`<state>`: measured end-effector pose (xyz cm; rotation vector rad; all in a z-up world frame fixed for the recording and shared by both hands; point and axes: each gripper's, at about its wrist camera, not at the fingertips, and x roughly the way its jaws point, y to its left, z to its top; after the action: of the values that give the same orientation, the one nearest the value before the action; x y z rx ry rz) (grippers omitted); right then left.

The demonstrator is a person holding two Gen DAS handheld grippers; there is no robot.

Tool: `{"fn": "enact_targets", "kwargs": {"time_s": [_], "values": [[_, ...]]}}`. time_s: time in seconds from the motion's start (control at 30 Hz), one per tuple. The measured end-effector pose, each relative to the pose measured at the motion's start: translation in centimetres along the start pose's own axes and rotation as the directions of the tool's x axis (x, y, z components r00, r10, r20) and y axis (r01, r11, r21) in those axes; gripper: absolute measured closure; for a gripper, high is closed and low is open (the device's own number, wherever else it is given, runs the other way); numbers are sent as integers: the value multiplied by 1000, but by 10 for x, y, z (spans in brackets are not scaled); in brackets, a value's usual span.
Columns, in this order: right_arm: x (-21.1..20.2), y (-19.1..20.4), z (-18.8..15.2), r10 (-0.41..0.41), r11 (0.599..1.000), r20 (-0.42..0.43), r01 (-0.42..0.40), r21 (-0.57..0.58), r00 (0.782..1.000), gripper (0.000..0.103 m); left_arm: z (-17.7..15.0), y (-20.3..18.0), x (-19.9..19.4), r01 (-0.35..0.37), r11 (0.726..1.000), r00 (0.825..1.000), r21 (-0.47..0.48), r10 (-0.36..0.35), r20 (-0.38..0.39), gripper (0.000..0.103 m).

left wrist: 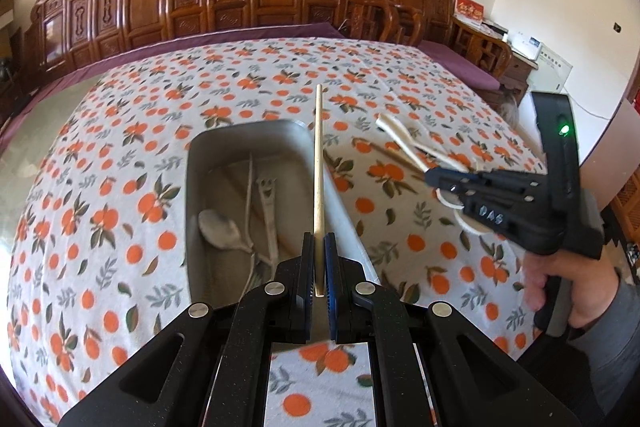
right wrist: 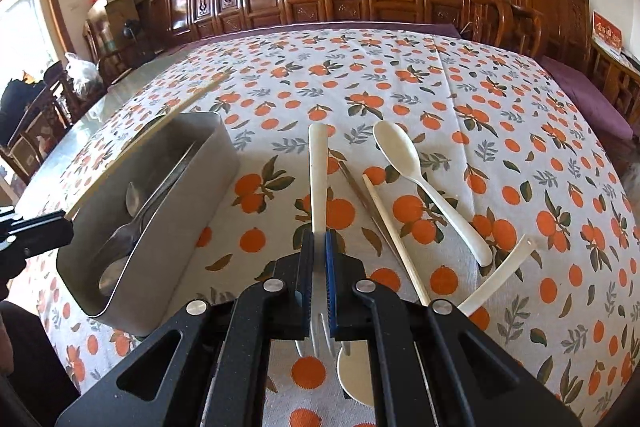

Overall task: Organize utensils
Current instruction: 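Lower the chopstick into the tray and open the left gripper while the right gripper holds the fork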

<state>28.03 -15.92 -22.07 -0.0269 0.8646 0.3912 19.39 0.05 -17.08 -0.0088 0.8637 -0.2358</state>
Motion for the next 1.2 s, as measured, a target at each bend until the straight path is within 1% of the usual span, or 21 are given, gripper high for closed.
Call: {"fn": "enact_targets", "kwargs": {"time_s": [0.17, 0.23, 0.33, 0.63, 0.73, 0.9, 1.07, 1.13, 1.2], "values": [[-2, 0, 1, 10, 1000, 7, -10, 1, 1000, 96, -7, 9, 5, -27, 1000, 999, -13, 27, -36, 99], [-2, 1, 1, 13, 1000, 8, -13, -1, 1000, 96, -10, 10, 13, -34, 999, 997, -9, 34, -68, 99], [-3, 3, 1, 15, 1000, 10, -15, -8, 1000, 96, -14, 10, 21, -47, 999, 995, -3, 46, -92, 99], [-2, 4, 0, 20, 1000, 5, -20, -14, 1000, 96, -18, 13, 27, -55, 998, 991, -9, 54, -126, 99], [-1, 5, 0, 22, 1000, 3, -22, -15, 1000, 96, -18, 18, 28, -58, 998, 990, -24, 55, -134, 99], [-1, 9, 0, 31, 999, 2, -31, -20, 1000, 96, -16, 20, 27, -52, 998, 990, -36, 47, -135, 99], [-5, 12, -1, 47, 999, 6, -47, -21, 999, 96, -12, 23, 22, -42, 998, 994, -53, 36, -107, 97], [-8, 14, -1, 58, 998, 14, -57, -20, 998, 96, -10, 26, 19, -41, 997, 995, -62, 35, -94, 90], [-13, 18, -1, 75, 997, 21, -75, -19, 997, 96, -7, 28, 17, -46, 997, 996, -69, 40, -79, 87]]}}
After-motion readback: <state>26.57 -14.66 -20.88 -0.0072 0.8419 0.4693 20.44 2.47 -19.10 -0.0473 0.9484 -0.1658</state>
